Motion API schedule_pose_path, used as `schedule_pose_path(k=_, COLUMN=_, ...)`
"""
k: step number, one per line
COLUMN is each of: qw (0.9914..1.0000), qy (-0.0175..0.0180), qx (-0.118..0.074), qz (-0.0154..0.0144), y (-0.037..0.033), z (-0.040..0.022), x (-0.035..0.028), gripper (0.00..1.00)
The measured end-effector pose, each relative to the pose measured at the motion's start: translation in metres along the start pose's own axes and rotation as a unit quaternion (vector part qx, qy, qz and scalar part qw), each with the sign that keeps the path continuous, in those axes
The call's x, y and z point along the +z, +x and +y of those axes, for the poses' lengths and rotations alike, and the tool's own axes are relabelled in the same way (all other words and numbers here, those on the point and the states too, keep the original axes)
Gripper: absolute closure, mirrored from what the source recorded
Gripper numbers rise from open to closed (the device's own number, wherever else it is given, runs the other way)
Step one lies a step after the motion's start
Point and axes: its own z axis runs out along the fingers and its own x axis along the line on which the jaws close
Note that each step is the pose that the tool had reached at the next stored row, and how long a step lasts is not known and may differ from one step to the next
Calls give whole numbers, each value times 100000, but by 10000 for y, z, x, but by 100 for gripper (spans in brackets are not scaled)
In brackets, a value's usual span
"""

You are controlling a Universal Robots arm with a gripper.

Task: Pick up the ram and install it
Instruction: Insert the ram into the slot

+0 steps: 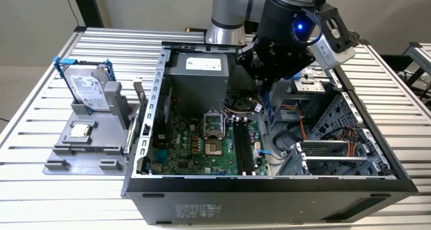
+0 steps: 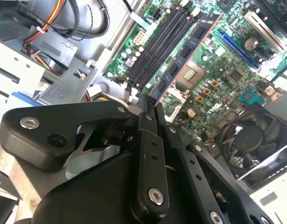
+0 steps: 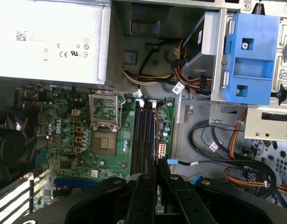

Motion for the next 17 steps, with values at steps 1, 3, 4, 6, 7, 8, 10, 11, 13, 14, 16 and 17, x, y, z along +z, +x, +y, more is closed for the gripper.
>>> schedule_pose_path(k=1, qw=100000, qy=-1, qx=155, qz=-4, y=0, z=0, x=10, gripper=100)
schedule_pose_path(k=3, qw=99998, qy=-3, qx=594, qz=-13, y=0, z=-1, x=34, gripper=100)
schedule_pose_path(k=4, qw=99996, qy=-3, qx=911, qz=-20, y=0, z=-1, x=48, gripper=100)
schedule_pose_path(k=6, qw=99989, qy=-3, qx=1454, qz=-30, y=0, z=-1, x=74, gripper=100)
schedule_pose_path(k=7, qw=99986, qy=1, qx=1701, qz=-34, y=0, z=-2, x=89, gripper=100)
schedule_pose_path(k=8, qw=99981, qy=2, qx=1945, qz=-37, y=0, z=-2, x=107, gripper=100)
schedule_pose_path(k=10, qw=99973, qy=2, qx=2332, qz=-45, y=0, z=-3, x=143, gripper=100)
schedule_pose_path(k=11, qw=99971, qy=1, qx=2407, qz=-47, y=0, z=-3, x=162, gripper=100)
schedule_pose_path(k=13, qw=99968, qy=0, qx=2544, qz=-50, y=0, z=-3, x=198, gripper=100)
schedule_pose_path(k=14, qw=99966, qy=0, qx=2605, qz=-51, y=0, z=-3, x=216, gripper=100)
schedule_pose_path(k=16, qw=99962, qy=6, qx=2773, qz=-53, y=0, z=-4, x=253, gripper=100)
schedule_pose_path(k=17, qw=99959, qy=16, qx=2849, qz=-55, y=0, z=-5, x=270, gripper=100)
